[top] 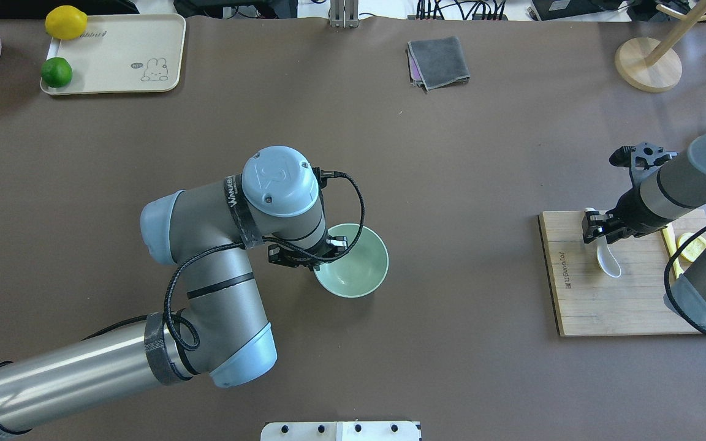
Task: Place spoon in bowl
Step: 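Grasp the white spoon on the cutting board with the right gripper, then carry the spoon over the bowl with right gripper while left gripper withdraws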
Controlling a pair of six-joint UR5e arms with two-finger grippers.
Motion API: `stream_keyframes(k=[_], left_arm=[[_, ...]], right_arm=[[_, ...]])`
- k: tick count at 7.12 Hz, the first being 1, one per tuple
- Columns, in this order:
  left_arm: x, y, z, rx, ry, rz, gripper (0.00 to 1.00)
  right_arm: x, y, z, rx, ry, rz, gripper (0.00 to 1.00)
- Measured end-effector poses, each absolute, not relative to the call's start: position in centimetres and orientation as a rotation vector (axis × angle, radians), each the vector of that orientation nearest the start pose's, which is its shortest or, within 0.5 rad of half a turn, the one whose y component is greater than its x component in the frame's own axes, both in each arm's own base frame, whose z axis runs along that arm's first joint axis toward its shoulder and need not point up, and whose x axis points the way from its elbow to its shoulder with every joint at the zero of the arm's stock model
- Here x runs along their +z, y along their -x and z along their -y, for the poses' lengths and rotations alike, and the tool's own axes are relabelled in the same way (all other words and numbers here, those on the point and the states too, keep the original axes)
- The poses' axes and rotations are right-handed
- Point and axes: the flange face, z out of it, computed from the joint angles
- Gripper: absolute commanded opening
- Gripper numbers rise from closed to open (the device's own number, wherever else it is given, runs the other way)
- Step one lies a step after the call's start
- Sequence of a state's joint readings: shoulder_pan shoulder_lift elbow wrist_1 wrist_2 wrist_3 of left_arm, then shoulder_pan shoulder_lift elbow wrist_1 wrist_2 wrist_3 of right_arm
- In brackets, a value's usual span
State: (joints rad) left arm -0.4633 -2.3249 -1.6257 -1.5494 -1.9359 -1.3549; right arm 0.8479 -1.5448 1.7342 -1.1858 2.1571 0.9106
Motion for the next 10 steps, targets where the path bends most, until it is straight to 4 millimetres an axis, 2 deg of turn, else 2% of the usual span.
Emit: stream_keyframes(k=[1,2,3,4,5,6,7,8,9,10], left_arm=[[18.3,-58.1,39.9,-0.088,0.066,-0.85,0.0],[18.2,-58.0,39.9,-0.088,0.066,-0.851,0.04],[18.2,-58.0,39.9,-0.087,0.065,-0.852,0.98],[18.1,-57.9,39.9,-0.087,0.064,-0.855,0.98],[17.7,-57.6,39.7,-0.086,0.059,-0.862,0.98],[17.3,-56.8,39.6,-0.084,0.048,-0.876,0.98],[17.3,-54.8,39.6,-0.081,0.031,-0.894,0.98],[18.0,-51.8,39.3,-0.07,0.007,-0.911,0.98],[19.2,-48.9,39.2,-0.05,-0.022,-0.919,0.98],[20.6,-46.2,39.6,-0.027,-0.054,-0.914,0.98]], right_arm=[[52.7,29.0,44.7,0.008,0.032,0.799,0.0],[52.6,29.1,44.8,0.007,0.032,0.801,0.0],[52.6,29.1,44.8,0.006,0.033,0.802,0.0],[52.1,29.0,44.7,0.002,0.03,0.812,0.0],[50.6,29.0,44.5,-0.008,0.024,0.837,0.0],[48.9,28.9,44.4,-0.013,0.015,0.863,0.0],[46.6,29.4,44.7,0.004,0.01,0.893,0.0],[43.3,31.3,45.2,0.041,0.021,0.929,0.0],[39.1,35.2,44.8,0.083,0.04,0.962,0.0],[34.8,39.8,43.6,0.12,0.048,0.99,0.0]])
